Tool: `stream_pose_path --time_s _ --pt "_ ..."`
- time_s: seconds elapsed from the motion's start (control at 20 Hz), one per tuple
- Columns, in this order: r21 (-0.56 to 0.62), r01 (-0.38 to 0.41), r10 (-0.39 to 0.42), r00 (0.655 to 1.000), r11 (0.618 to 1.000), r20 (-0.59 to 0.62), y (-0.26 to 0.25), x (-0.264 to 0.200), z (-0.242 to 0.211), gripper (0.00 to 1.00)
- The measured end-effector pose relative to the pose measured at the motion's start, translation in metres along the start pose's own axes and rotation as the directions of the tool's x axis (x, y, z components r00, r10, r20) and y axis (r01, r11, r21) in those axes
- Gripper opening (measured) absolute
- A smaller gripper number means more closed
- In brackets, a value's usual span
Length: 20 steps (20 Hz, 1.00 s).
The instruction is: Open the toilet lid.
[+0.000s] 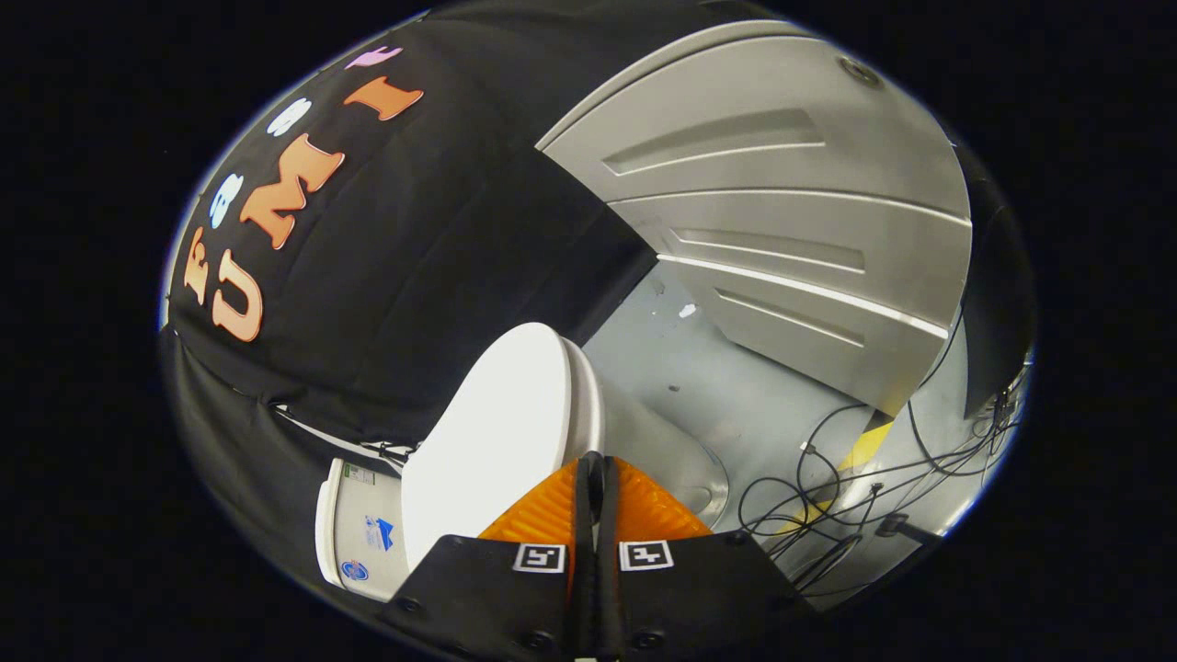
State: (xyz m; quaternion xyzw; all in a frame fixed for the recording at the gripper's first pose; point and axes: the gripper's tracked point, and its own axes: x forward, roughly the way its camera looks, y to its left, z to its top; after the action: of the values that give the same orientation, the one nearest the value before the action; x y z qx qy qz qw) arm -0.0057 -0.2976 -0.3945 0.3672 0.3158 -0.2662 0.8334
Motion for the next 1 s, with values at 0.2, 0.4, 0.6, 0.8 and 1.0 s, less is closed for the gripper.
stream_pose_path --time_s 0.2,0.4,0.6,0.8,1.0 --pt "-0.006 0.011 -0.011 0.999 1.000 0.039 0.014 -0.011 0.004 0.08" --pt "-0.045 0.019 -0.016 0.997 0.999 0.072 0.038 -0.026 0.015 0.08" --pt "-0.066 0.021 -0.013 0.991 0.998 0.130 0.067 -0.044 0.025 0.08" --pt "-0.035 -0.032 0.039 0.979 0.999 0.201 0.107 -0.072 0.036 0.08" --pt "-0.077 -0.041 0.059 0.967 0.996 0.249 0.144 -0.096 0.036 0.08"
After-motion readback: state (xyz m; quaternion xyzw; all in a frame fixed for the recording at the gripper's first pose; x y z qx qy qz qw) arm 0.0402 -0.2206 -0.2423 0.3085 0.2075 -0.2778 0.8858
